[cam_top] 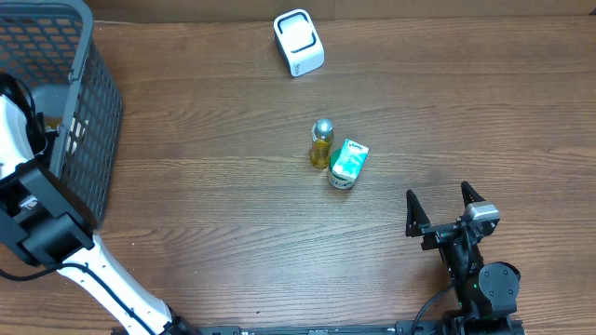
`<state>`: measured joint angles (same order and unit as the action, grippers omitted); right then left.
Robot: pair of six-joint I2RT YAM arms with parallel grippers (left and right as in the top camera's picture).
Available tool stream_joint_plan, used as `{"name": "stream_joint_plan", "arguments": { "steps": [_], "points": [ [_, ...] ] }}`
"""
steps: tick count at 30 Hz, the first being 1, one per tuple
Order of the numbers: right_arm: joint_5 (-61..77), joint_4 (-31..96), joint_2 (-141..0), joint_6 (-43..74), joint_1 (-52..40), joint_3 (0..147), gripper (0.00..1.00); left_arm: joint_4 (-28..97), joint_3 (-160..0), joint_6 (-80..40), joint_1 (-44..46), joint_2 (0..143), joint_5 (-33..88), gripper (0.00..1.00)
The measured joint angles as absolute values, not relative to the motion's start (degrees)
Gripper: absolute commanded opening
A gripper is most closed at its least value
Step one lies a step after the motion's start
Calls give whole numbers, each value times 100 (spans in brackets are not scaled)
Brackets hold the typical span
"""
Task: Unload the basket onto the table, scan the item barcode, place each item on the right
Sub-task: 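Reach into the basket and grasp the PanTree snack bag with left gripper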
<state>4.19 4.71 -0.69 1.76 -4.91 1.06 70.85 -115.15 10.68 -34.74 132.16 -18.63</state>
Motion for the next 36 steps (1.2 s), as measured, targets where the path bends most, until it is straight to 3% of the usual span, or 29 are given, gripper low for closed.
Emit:
{"name": "stream_joint_plan", "arguments": {
  "steps": [5,8,13,18,31,36],
  "points": [
    [419,469,-69,174,-491,106,100,7085,-11472,1055,-3461,13211,-1876,50],
    [421,471,-69,174,-491,106,100,7091,-11441,1072,-3461,13211,-1879,63],
    [419,469,-69,174,-491,106,100,7087,-11406,1052,-3474,13211,-1859,70],
    [419,469,-69,176,-491,106,100,7076,-11365,1048,-3566,13211,-1831,87],
    [419,467,-69,174,-491,106,100,6709,-10962,993,-3785,13098,-1800,98],
    [421,471,-69,174,-491,106,100,6410,-10641,961,-3817,12927,-1824,89]
  ]
}}
